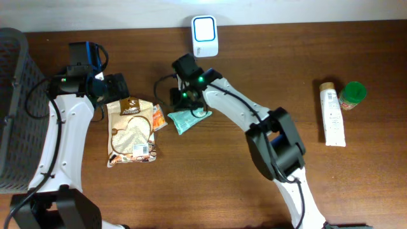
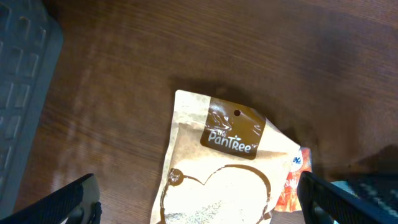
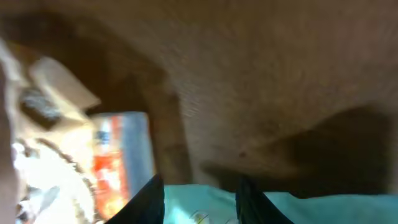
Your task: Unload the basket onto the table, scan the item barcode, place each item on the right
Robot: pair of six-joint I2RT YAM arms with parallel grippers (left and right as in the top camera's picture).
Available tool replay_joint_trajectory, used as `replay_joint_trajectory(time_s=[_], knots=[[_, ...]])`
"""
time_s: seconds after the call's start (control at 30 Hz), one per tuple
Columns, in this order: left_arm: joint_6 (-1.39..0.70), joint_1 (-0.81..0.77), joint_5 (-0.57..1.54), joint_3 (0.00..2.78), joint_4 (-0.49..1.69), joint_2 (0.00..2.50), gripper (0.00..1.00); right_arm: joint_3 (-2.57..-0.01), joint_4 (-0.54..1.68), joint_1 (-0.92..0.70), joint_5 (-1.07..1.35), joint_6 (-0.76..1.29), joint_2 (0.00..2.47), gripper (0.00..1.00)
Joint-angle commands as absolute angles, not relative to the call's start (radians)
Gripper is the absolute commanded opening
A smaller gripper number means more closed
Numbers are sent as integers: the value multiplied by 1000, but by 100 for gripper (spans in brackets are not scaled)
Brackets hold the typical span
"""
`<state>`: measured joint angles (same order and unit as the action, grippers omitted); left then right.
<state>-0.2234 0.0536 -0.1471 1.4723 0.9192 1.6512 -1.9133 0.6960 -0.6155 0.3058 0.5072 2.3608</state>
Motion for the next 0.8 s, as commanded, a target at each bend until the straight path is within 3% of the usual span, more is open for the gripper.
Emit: replay_joint_trajectory(time_s=[0.0, 0.27, 0.43, 0.77], knots=[[-204, 55, -155, 1487, 918, 1647, 99, -1912, 719, -640, 326, 534, 2380, 32], [-204, 55, -155, 1487, 917, 1647, 99, -1948, 945, -619, 355, 422, 2334, 33], [-204, 55, -155, 1487, 918, 1647, 99, -1967, 1156, -580, 207, 363, 2307, 33], [-204, 55, -155, 1487, 917, 1647, 99, -1976, 1255, -440, 156, 266, 2127, 30]])
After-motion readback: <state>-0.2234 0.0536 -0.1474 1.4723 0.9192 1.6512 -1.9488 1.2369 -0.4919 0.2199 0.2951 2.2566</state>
